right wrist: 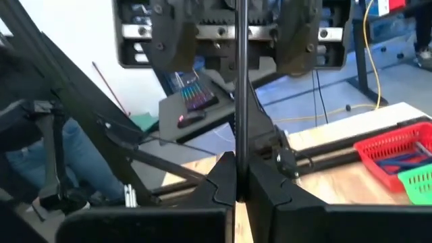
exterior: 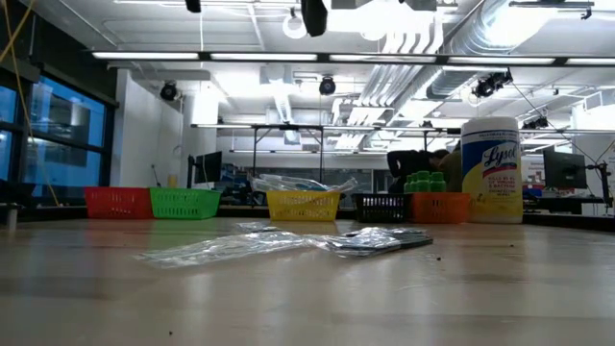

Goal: Pick & Place Travel size toiletries
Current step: Put the black comb into the green bin

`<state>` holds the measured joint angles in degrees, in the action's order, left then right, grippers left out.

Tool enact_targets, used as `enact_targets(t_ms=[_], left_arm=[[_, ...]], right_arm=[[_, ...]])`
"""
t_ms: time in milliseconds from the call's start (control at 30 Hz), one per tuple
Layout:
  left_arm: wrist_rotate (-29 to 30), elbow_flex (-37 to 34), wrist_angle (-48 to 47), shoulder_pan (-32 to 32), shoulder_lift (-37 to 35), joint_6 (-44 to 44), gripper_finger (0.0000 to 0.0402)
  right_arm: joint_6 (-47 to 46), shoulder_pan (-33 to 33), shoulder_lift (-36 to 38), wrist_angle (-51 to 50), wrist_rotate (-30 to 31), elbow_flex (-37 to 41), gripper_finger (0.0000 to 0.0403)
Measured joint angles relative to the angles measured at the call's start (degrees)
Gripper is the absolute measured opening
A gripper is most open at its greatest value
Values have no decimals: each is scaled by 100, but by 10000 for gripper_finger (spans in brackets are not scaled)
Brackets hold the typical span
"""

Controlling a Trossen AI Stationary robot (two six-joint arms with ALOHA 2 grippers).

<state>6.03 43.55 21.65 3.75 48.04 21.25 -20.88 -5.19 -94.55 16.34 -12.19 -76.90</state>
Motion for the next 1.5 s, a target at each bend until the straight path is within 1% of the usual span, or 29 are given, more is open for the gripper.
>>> enact_targets(t_ms=[200, 333, 500, 700, 800, 867, 1000, 1100, 1200, 1300, 1433, 1500], left_arm=[[-97, 0, 194, 0, 102, 72, 212], [-101, 0, 177, 0, 106, 223, 180], [-101, 0, 175, 0, 104, 450, 119], [-110, 0, 172, -2, 104, 474, 17], [-103, 0, 168, 0, 104, 475, 13], [-101, 0, 164, 0, 104, 477, 9], [-97, 0, 149, 0, 104, 493, 7], [-54, 0, 56, 0, 104, 492, 5], [121, 0, -60, 0, 102, 406, 5], [577, 0, -387, 3, 36, 234, 5], [1611, 4, -1023, 14, -81, -28, 5], [2016, 4, -1358, 178, -88, -17, 5]], right_arm=[[50, 90, -32, -112, -16, 2, 5], [115, 120, -32, -116, -4, 2, 5], [115, 105, -32, -121, 14, 2, 5], [111, 109, -32, -131, 3, 2, 5], [111, 107, -32, -129, 28, 2, 9], [116, 109, -32, -131, 5, 2, 23], [103, 111, -32, -249, -45, 2, 63], [20, 85, -31, -280, -220, 2, 100], [-93, -10, 4, -411, -338, 2, 144], [-189, -202, 146, -1029, -339, 2, 186], [-183, -496, 465, -1914, -323, 2, 229], [-226, -623, 617, -2144, -300, 2, 243]])
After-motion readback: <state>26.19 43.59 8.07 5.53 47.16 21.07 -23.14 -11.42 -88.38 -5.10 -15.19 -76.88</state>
